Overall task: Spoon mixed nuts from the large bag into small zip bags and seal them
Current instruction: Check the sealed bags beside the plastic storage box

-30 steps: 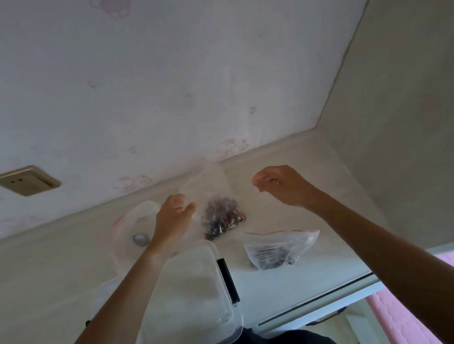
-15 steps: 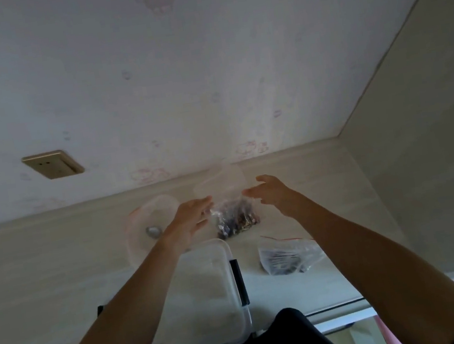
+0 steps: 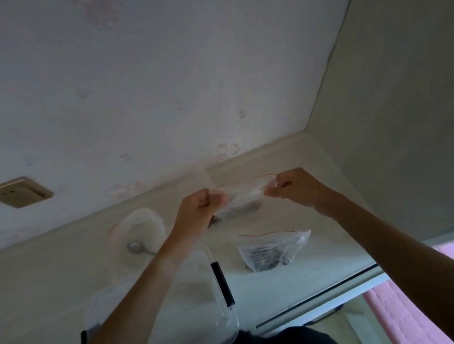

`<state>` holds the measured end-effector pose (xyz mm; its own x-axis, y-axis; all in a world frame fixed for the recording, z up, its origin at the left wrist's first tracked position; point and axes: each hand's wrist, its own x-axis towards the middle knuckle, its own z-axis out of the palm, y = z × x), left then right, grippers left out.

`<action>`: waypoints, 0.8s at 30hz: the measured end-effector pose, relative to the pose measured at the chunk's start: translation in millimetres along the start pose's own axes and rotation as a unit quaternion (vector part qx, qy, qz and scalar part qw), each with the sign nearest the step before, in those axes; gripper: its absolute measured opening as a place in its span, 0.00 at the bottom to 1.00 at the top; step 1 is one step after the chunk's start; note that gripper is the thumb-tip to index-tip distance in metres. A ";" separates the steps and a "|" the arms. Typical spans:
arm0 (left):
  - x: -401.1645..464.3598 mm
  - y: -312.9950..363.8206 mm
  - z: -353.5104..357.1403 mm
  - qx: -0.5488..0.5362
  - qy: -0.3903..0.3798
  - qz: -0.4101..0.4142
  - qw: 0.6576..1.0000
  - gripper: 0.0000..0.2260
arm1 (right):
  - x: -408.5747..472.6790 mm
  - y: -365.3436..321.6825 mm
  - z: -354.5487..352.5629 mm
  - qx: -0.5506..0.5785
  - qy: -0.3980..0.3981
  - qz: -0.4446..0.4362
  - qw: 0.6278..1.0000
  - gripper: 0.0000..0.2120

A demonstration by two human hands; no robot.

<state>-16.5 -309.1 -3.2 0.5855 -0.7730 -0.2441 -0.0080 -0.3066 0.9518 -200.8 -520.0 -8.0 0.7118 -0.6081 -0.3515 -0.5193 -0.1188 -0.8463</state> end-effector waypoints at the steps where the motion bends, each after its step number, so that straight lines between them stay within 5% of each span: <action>1: 0.1 0.3 4.8 0.010 -0.009 0.005 1.000 0.04 | -3.8 4.6 -4.7 -0.019 0.014 -0.005 1.000 0.13; 7: 2.0 -4.8 33.0 0.094 -0.040 0.000 0.995 0.03 | -24.2 17.1 -16.7 -0.157 0.023 -0.006 0.987 0.12; 12: 0.2 -7.5 39.2 0.099 -0.062 0.032 0.993 0.08 | -41.9 4.7 -15.9 -0.136 0.034 -0.062 0.988 0.12; 16: -2.8 -7.7 40.8 0.088 -0.063 0.036 0.993 0.06 | -45.4 -7.5 -13.9 -0.121 0.022 -0.107 0.987 0.03; 24: -11.8 -5.3 33.3 0.047 -0.035 0.057 0.997 0.03 | -46.1 -10.2 -13.9 -0.172 -0.001 -0.135 0.976 0.04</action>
<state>-50.4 -316.9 -11.5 0.5189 -0.8415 -0.1506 -0.1488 -0.2624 0.9534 -234.8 -501.6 22.4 0.8451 -0.5170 -0.1362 -0.4415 -0.5312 -0.7232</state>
